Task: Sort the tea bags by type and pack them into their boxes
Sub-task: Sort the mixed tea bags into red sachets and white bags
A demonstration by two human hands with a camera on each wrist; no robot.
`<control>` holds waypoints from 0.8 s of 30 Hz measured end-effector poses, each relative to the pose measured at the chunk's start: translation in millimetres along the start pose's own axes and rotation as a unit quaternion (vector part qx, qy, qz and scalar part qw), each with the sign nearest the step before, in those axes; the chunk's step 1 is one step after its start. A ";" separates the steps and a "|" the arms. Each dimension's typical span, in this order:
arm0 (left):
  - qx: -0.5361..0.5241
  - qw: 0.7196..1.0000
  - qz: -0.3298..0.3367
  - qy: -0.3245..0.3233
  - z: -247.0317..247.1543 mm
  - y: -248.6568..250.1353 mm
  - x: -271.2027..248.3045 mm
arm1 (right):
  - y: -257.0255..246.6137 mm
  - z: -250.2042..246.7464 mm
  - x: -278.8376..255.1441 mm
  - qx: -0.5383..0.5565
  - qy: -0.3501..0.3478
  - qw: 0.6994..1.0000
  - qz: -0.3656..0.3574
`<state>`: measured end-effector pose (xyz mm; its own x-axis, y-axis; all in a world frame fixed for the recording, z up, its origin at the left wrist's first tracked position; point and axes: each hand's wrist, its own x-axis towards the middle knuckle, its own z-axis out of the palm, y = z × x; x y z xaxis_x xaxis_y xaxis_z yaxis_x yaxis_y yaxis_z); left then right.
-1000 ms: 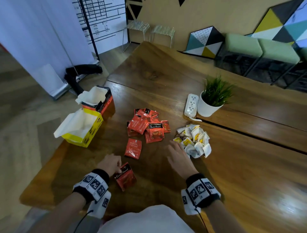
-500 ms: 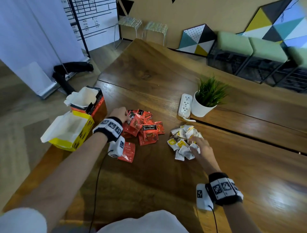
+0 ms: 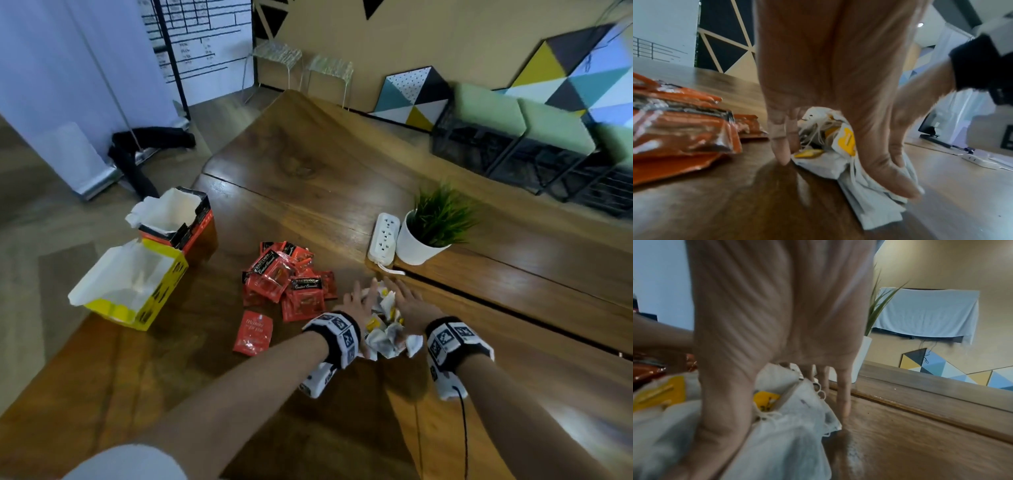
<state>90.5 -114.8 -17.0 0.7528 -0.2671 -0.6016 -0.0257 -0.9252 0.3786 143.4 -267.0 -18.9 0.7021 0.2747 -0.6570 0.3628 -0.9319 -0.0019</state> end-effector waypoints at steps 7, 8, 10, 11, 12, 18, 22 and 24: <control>-0.005 0.998 -0.019 0.053 11.5 6.0 8.9 | -11.9 6.8 1.1 -0.018 0.019 1.000 -0.016; 0.003 0.998 -0.014 0.059 14.2 5.2 7.1 | -15.0 8.5 -2.7 -0.011 0.024 1.000 -0.015; 0.008 0.997 -0.002 0.079 20.6 1.9 0.1 | -22.1 14.6 -12.2 0.007 0.027 0.999 -0.018; 0.013 0.996 0.006 0.087 25.6 -1.9 -4.2 | -26.2 18.9 -17.9 0.014 0.029 0.999 -0.022; 0.016 0.996 0.016 0.090 30.1 -6.7 -9.8 | -30.8 23.1 -24.1 0.017 0.031 0.999 -0.027; 0.011 0.994 0.068 0.081 60.9 -39.2 -55.6 | -67.3 53.6 -62.3 0.029 0.045 0.997 -0.058; 0.016 0.993 0.086 0.073 84.0 -54.0 -80.5 | -86.0 80.6 -81.6 0.032 0.052 0.995 -0.078; 0.005 0.994 0.094 0.063 92.6 -56.4 -87.8 | -90.0 91.7 -90.0 0.032 0.058 0.994 -0.085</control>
<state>-35.0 -64.1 -50.6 0.8106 -0.4005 -0.4272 -0.1806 -0.8650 0.4682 -8.6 -229.6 -28.7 0.7008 0.4515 -0.5523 0.4450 -0.8818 -0.1562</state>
